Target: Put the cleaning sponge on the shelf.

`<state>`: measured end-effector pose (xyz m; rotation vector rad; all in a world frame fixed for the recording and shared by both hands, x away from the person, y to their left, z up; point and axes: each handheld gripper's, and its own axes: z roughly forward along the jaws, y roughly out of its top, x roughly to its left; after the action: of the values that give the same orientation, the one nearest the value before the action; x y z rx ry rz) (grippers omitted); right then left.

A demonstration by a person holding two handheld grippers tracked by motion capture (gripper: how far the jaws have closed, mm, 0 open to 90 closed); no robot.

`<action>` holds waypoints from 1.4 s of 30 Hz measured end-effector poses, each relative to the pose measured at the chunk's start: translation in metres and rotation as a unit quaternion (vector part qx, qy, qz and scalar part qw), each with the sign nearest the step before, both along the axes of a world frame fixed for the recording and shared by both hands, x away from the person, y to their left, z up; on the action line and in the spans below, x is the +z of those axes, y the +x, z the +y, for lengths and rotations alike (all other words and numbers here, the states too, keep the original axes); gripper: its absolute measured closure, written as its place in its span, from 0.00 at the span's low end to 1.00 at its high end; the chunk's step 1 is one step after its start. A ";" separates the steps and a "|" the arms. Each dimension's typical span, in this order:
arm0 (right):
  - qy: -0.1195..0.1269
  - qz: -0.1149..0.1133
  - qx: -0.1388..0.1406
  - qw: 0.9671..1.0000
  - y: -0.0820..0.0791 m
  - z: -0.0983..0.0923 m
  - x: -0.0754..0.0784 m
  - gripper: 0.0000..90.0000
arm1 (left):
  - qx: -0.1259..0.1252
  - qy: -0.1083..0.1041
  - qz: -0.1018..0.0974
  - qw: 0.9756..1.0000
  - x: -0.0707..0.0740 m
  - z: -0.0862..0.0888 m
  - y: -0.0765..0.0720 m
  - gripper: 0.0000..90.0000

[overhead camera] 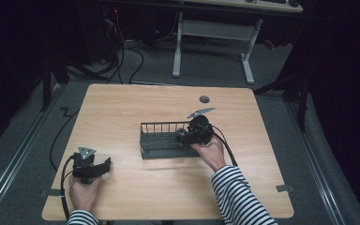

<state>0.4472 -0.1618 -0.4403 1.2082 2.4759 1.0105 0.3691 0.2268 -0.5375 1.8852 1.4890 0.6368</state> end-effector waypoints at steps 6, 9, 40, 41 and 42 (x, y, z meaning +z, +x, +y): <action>0.015 -0.014 -0.007 1.000 -0.006 -0.009 0.010 0.34 | 0.000 0.000 0.000 1.000 0.000 0.000 0.000 0.27; 0.025 -0.022 -0.012 0.999 -0.007 -0.017 0.014 0.34 | 0.000 0.000 0.000 1.000 0.000 0.000 0.000 0.27; 0.043 -0.068 -0.060 0.995 -0.047 -0.090 0.045 0.44 | 0.000 0.000 0.000 1.000 0.000 0.000 0.000 0.27; 0.044 -0.066 -0.065 0.995 -0.048 -0.093 0.044 0.44 | 0.000 0.000 0.000 1.000 0.000 0.000 0.000 0.27; 0.044 -0.067 -0.067 0.995 -0.050 -0.095 0.043 0.44 | 0.000 -0.001 0.000 1.000 0.000 0.000 0.000 0.27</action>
<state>0.3974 -0.2573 -0.3968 1.2680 2.2389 1.1359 0.3692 0.2268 -0.5375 1.8838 1.4897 0.6359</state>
